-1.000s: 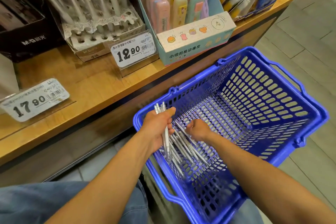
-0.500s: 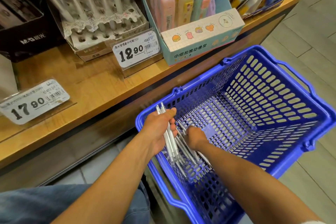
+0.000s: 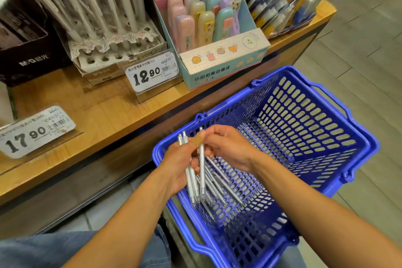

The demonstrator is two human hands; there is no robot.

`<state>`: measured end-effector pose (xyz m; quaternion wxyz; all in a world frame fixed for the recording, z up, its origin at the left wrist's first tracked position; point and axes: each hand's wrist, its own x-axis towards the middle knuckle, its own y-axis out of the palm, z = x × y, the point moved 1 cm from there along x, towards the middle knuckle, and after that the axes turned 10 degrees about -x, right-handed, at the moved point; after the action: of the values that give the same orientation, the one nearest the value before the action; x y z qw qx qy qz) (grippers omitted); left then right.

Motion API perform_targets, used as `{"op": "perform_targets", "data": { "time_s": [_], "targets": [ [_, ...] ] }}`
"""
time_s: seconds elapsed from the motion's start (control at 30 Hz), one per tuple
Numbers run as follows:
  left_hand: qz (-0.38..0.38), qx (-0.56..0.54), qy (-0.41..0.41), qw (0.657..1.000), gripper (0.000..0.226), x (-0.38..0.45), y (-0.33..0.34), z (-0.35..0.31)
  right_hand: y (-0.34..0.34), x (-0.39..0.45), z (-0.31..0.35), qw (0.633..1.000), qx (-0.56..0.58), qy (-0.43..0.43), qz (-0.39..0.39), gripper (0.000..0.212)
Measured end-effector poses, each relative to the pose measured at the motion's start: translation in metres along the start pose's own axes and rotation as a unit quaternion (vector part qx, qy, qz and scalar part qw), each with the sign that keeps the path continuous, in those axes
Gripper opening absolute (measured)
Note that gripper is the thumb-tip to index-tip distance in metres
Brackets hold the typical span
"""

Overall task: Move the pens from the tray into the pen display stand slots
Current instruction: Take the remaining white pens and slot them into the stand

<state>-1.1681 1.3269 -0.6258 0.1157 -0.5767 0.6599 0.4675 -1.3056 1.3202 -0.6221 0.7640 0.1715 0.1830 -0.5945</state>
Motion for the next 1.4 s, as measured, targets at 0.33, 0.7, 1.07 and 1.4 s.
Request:
{"op": "perform_targets", "data": {
  "time_s": [0.33,0.7,1.07,1.4],
  "targets": [
    [-0.046,-0.038,0.002,0.998,0.012,0.001,0.000,-0.002,-0.010,0.019,-0.028,0.999,0.028,0.011,-0.014,0.015],
    [-0.091,-0.113,-0.022,0.989,0.006,0.001,-0.007,-0.007,-0.042,0.069,-0.175,0.810,-0.547,0.206,-0.055,0.022],
    [-0.077,-0.092,-0.035,0.992,0.010,0.001,-0.007,-0.006,-0.045,0.058,-0.163,0.789,-0.574,0.216,-0.012,0.012],
    [-0.102,-0.053,-0.030,0.993,0.021,0.004,0.003,-0.005,-0.028,-0.033,-0.049,0.954,-0.281,0.022,-0.100,0.015]
  ]
}}
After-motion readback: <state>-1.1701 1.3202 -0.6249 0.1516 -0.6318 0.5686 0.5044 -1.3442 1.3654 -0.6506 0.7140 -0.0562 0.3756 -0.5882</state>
